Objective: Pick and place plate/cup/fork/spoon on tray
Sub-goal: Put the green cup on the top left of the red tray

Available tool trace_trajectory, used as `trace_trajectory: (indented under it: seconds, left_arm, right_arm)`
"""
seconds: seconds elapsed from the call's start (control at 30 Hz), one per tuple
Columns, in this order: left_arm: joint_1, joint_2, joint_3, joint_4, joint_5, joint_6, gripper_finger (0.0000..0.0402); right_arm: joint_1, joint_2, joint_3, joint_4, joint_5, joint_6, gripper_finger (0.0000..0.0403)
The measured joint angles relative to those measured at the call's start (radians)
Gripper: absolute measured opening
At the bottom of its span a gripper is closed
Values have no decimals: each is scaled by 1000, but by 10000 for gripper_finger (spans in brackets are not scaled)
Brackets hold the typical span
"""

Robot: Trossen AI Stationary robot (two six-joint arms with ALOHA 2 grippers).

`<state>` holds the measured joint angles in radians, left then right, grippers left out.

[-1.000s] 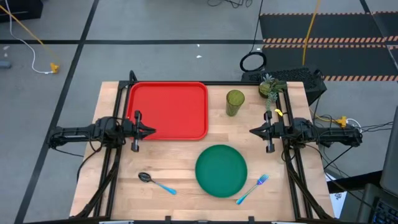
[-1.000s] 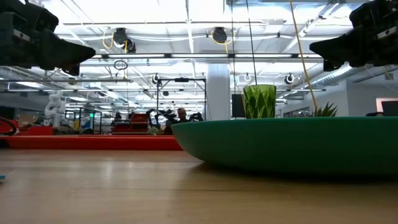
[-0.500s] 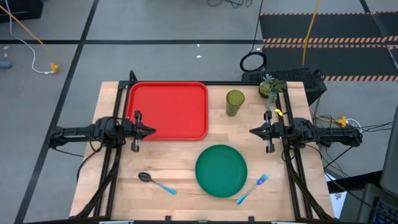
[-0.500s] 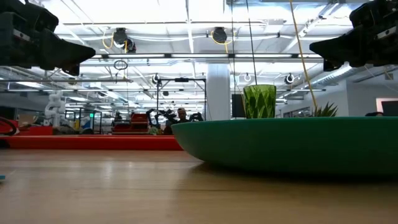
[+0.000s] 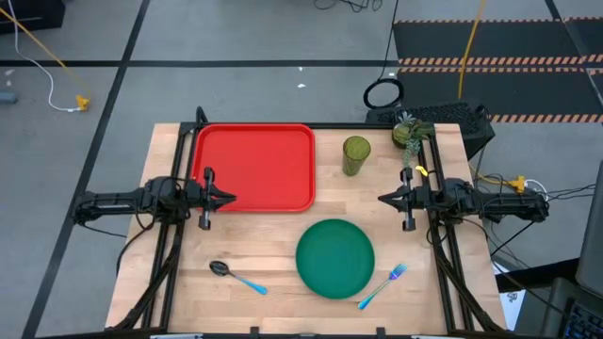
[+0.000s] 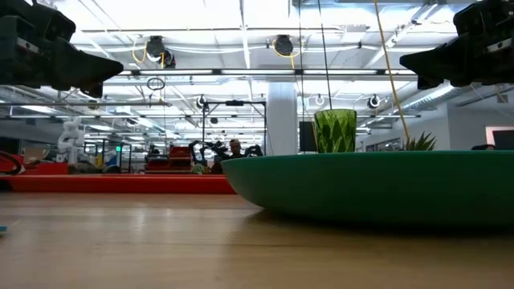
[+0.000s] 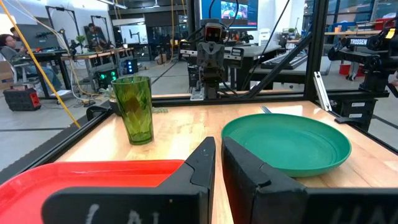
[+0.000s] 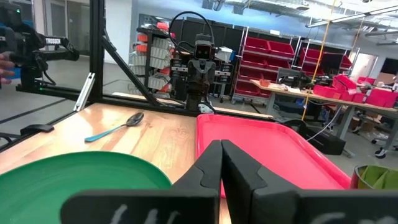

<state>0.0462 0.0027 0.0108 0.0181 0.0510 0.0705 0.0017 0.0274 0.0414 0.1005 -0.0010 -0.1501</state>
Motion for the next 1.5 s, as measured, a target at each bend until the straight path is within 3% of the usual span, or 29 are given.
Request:
trace_trajectory:
  seconds: [0.67,0.8,0.93,1.07,1.3,1.5]
  left_arm:
    - [0,0,0,6,-1,1,33]
    - [0,0,0,65,-50,-19,33]
    - [0,4,0,162,-161,-225,33]
    - [0,9,1,297,-176,-220,33]
    - [0,84,126,292,-164,-90,33]
    - [0,248,292,240,-137,-30,33]
  right_arm:
    - [0,0,0,0,0,66,0]
    - [0,0,0,0,0,89,0]
    - [0,0,0,-12,0,80,0]
    - [0,0,0,-16,0,49,0]
    - [0,0,0,-15,79,30,0]
    - [0,0,0,-15,106,86,0]
